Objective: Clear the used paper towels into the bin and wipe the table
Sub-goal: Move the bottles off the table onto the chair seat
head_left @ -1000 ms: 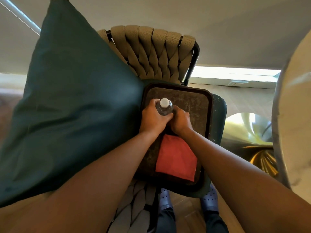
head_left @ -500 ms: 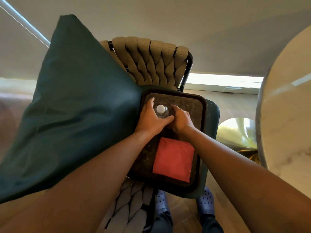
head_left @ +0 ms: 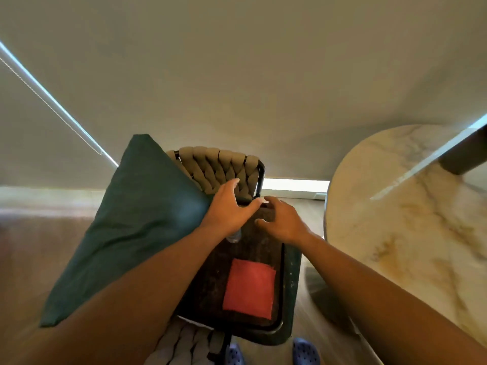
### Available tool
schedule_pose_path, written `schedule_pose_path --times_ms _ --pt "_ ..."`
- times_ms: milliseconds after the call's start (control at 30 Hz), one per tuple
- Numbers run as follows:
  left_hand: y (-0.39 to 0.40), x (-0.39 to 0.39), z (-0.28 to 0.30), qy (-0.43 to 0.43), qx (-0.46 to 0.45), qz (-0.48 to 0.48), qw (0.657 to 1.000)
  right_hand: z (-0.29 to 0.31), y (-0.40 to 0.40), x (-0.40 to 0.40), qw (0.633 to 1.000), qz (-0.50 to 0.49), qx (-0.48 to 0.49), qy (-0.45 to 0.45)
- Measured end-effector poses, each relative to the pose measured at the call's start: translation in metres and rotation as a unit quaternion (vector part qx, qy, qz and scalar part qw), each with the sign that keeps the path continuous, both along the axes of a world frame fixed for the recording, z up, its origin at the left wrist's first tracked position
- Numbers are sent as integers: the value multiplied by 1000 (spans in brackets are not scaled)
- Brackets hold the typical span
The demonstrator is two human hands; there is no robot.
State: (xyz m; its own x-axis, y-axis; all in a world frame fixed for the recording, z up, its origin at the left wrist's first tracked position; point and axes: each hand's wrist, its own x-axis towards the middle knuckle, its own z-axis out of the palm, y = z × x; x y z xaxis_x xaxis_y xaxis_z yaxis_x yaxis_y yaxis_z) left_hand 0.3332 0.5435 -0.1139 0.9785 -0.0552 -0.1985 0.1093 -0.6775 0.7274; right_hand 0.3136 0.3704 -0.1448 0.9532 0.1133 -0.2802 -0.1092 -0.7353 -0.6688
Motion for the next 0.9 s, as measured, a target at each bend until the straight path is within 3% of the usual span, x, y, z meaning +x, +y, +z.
schedule_pose_path --times_ms 400,900 --pt "-62 -14 159 -108 26 -143 983 168 -84 -59 991 -55 -95 -69" --pt "-144 -56 213 -175 56 -277 943 236 -179 -145 962 -201 -169 -77"
